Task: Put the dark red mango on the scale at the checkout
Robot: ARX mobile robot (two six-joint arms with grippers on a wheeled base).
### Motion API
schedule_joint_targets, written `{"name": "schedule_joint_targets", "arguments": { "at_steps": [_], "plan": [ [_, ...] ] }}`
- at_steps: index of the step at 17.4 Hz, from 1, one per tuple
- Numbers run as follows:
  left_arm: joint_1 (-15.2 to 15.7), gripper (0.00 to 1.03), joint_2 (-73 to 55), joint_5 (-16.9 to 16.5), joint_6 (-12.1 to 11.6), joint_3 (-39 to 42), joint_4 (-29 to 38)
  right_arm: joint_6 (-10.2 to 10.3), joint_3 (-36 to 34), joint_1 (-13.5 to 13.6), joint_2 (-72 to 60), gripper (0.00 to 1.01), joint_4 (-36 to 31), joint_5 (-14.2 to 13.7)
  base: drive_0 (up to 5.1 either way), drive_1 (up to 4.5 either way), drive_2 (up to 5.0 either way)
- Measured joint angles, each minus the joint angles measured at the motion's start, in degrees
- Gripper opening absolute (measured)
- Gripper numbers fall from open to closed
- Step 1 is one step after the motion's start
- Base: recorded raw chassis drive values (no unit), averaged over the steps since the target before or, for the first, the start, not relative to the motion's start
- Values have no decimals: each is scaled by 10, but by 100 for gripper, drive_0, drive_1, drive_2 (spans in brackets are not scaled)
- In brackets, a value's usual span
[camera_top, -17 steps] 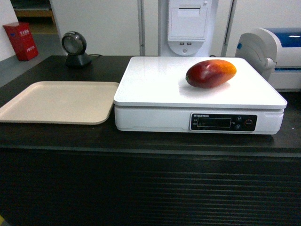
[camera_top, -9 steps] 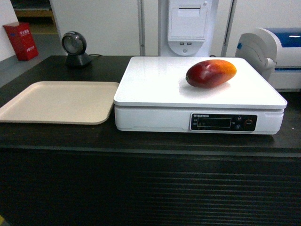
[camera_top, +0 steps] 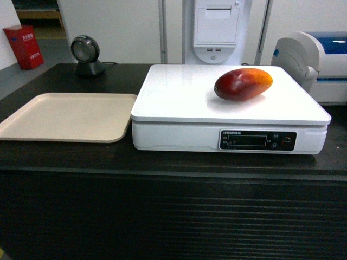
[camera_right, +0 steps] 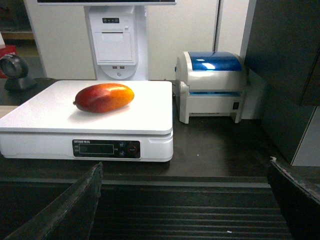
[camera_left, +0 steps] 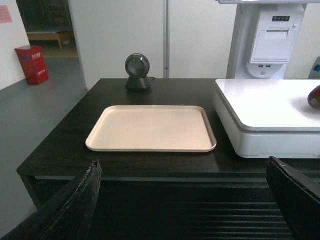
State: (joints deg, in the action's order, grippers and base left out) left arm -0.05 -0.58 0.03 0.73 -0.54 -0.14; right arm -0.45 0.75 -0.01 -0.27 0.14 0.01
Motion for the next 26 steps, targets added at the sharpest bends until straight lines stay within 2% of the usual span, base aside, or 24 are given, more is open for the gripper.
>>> {"name": "schedule_joint_targets", "arguments": {
  "at_steps": [26],
  "plan": [
    [0, 98, 0, 0, -1, 0, 0, 0, 0, 0, 0, 98, 1, 0, 0, 0, 0]
  ]
}}
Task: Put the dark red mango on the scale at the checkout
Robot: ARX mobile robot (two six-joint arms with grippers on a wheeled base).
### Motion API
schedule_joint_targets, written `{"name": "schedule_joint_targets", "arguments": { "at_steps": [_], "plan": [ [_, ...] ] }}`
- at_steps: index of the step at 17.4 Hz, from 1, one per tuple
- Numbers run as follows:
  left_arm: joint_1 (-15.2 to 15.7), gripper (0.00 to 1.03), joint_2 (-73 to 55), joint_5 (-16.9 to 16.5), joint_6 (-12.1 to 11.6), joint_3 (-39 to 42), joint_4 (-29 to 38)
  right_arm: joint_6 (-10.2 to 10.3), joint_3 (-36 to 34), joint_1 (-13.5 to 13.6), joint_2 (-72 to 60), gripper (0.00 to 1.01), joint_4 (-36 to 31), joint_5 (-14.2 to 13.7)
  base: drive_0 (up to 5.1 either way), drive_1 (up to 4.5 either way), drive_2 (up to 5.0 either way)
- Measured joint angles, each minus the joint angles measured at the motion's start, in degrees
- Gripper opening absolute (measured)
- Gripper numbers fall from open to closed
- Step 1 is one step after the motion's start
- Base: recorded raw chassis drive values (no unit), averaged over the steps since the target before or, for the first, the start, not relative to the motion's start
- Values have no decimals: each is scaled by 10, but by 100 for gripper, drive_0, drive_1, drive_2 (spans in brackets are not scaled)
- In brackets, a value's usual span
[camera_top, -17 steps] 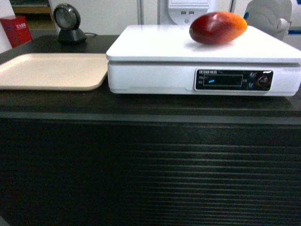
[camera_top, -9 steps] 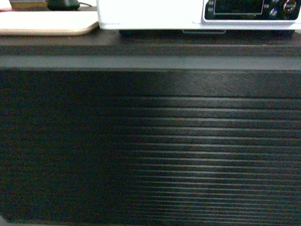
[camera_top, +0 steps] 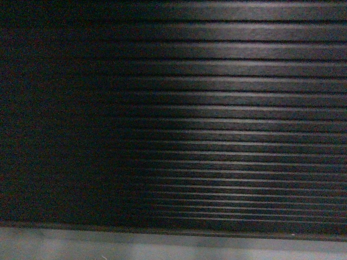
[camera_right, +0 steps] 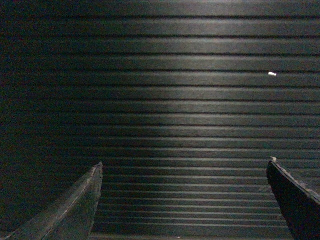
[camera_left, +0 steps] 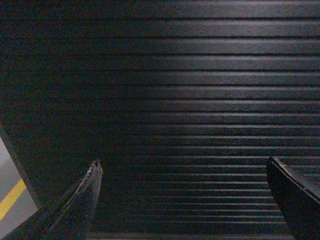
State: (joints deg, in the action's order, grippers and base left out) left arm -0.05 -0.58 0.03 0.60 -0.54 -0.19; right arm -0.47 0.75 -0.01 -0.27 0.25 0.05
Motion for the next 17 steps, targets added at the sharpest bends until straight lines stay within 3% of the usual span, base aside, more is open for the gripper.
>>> {"name": "schedule_joint_targets", "arguments": {
  "at_steps": [17],
  "plan": [
    [0, 98, 0, 0, 0, 0, 0, 0, 0, 0, 0, 98, 0, 0, 0, 0, 0]
  ]
}}
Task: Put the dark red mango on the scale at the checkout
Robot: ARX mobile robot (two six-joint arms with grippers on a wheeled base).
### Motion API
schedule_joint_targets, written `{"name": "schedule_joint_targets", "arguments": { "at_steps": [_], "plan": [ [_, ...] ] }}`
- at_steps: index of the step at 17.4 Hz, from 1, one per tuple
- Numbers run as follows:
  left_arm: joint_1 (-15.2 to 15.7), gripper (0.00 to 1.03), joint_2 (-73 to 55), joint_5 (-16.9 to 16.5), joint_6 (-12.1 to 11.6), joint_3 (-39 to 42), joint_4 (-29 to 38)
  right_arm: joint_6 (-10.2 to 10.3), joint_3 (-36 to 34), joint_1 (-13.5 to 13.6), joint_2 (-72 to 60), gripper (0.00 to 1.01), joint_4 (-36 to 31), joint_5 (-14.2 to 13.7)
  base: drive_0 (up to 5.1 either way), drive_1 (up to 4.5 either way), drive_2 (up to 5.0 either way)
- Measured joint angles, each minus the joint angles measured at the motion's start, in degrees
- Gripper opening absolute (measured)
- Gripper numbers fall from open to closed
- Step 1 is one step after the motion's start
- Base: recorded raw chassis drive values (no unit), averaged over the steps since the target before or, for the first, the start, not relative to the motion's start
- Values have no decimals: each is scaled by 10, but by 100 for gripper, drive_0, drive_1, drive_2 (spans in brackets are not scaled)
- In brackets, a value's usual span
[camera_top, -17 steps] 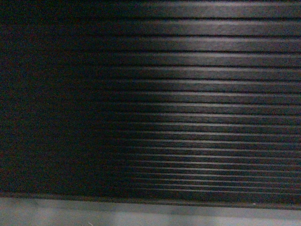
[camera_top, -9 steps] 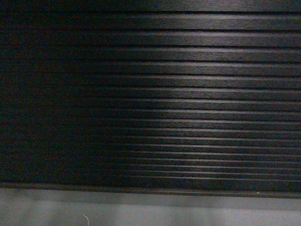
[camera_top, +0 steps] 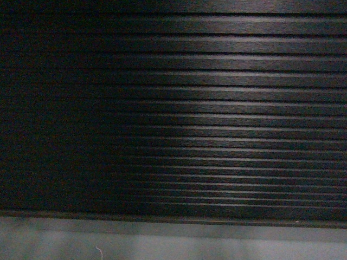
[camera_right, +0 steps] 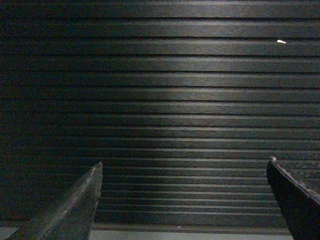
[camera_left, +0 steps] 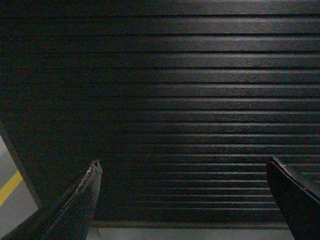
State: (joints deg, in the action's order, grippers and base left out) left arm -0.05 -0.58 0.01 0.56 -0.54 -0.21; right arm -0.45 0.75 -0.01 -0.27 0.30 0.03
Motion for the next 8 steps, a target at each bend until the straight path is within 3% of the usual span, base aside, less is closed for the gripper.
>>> {"name": "schedule_joint_targets", "arguments": {
  "at_steps": [8],
  "plan": [
    [0, 98, 0, 0, 0, 0, 0, 0, 0, 0, 0, 98, 0, 0, 0, 0, 0]
  ]
}}
